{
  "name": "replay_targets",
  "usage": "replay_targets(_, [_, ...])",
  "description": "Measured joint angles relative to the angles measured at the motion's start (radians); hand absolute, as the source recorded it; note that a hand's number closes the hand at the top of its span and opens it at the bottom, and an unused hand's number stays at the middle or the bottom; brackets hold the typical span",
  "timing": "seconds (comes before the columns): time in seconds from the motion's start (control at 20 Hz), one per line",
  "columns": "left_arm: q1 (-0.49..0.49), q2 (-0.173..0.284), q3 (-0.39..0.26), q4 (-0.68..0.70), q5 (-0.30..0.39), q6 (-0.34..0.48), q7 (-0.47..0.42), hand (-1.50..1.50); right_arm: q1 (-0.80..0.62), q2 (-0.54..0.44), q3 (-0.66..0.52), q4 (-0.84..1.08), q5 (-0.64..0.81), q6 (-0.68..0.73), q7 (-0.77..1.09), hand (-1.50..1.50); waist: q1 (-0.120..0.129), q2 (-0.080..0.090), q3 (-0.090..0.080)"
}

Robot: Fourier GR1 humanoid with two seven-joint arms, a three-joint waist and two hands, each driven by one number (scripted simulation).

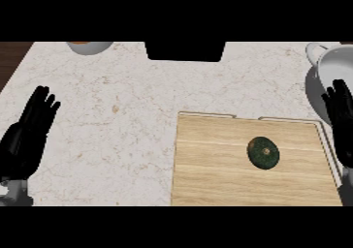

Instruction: Pick the squash from the tray and place it in the pot

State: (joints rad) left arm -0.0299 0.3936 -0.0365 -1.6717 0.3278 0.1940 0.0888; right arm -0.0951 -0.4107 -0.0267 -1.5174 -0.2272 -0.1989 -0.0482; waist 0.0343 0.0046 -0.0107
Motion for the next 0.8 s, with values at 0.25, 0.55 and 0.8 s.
replay_targets(0.25, [-0.051, 0.003, 0.017, -0.002, -0.032, 0.032, 0.016, 0.00, -0.143, -0.086, 0.007, 0.082, -0.016, 0.187, -0.064, 1.50, -0.005, 0.002, 0.009])
replay_targets(0.55, [-0.114, -0.008, 0.003, 0.026, -0.056, 0.050, 0.045, 0.00, -0.261, -0.204, 0.070, 0.232, 0.194, 0.263, -0.289, -1.50, 0.002, 0.008, 0.009])
replay_targets(0.8, [-0.151, -0.022, 0.000, 0.038, -0.078, 0.071, 0.085, 0.00, -0.291, -0.211, 0.055, 0.358, 0.209, 0.359, -0.550, -1.50, -0.016, 0.003, 0.012])
